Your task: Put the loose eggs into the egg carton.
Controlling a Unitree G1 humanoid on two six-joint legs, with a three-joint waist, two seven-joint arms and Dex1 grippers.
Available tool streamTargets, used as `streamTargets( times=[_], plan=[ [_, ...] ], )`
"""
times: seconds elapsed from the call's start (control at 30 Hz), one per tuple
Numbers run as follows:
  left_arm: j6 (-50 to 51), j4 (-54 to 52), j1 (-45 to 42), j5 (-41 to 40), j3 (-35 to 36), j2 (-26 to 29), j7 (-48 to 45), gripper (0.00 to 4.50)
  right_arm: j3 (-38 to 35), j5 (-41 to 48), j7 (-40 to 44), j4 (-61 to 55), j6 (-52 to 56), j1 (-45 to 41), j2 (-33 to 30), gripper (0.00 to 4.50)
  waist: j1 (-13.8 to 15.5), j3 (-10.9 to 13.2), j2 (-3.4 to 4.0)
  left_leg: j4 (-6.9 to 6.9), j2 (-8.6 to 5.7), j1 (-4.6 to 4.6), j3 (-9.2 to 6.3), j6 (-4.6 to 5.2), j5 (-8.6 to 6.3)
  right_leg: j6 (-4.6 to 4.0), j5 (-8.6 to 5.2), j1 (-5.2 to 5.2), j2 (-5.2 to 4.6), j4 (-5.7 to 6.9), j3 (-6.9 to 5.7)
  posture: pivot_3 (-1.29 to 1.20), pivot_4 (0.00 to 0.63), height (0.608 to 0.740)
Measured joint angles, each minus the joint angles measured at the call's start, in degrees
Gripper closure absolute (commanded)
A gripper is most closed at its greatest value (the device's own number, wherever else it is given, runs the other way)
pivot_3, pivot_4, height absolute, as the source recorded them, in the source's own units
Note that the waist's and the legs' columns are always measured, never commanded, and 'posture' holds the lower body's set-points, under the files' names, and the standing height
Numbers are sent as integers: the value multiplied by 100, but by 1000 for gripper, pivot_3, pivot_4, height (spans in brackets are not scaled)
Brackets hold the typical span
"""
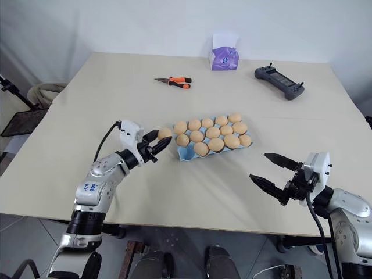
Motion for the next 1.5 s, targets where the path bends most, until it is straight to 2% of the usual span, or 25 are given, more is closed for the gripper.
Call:
streamTargets(
  times=[0.17,0.4,0.53,0.67,0.9,1.1,1.2,1.3,1.4,1.5],
  plan=[
    [270,-259,34,-141,-235,-23,-147,2223,0,-34,-4,1,0,-2,0,0,-1,0,0,4,-3,3,-2,6,5,0,0,2,1,6,3,0,150,740],
    [314,91,-173,-19,-410,-82,-125,2223,-1,-41,-50,-1,-3,19,1,0,-8,0,0,1,-4,3,-2,6,5,1,1,1,1,4,4,0,150,740],
    [254,414,-260,37,-432,-169,-125,1314,-1,-42,-69,-5,-7,80,9,0,0,0,0,2,-4,0,-2,6,4,1,1,0,1,2,4,0,150,740],
    [201,476,-324,82,-473,-205,-145,19,-1,-42,-126,-12,-10,133,26,0,-5,0,0,2,-4,1,-2,6,4,1,1,0,1,4,4,0,150,740],
    [145,388,-295,60,-457,-200,-212,19,-1,-41,-170,-25,-16,187,41,0,-6,0,0,2,-4,1,-2,6,5,1,1,0,1,5,4,0,150,740],
    [588,-453,213,-649,-233,65,-724,19,0,-42,-177,-59,-18,190,54,0,-18,0,1,-1,-1,2,-2,3,4,0,0,0,1,5,4,0,150,740],
    [898,-1058,780,-1183,-7,472,-1073,19,5,-42,-183,-85,-18,183,63,0,-51,1,2,-2,0,4,-3,2,4,-1,-1,0,1,5,4,0,150,740],
    [903,-1411,1430,-1367,342,979,-1325,19,1,-40,-185,-100,-16,190,69,0,-107,1,2,-2,1,4,-6,2,4,-3,-2,1,-1,6,3,0,150,740],
    [759,-1334,1946,-1381,934,1460,-1525,19,-4,-38,-180,-104,-14,201,70,0,-148,2,2,-2,0,5,-8,4,5,-8,-4,2,-5,7,1,0,150,740],
    [426,-1165,2101,-1376,1426,1819,-1710,19,-2,-39,-162,-92,-11,154,64,0,-144,2,3,-3,-1,5,-9,7,6,-12,-4,2,-11,5,-2,0,150,740]
  ],
)
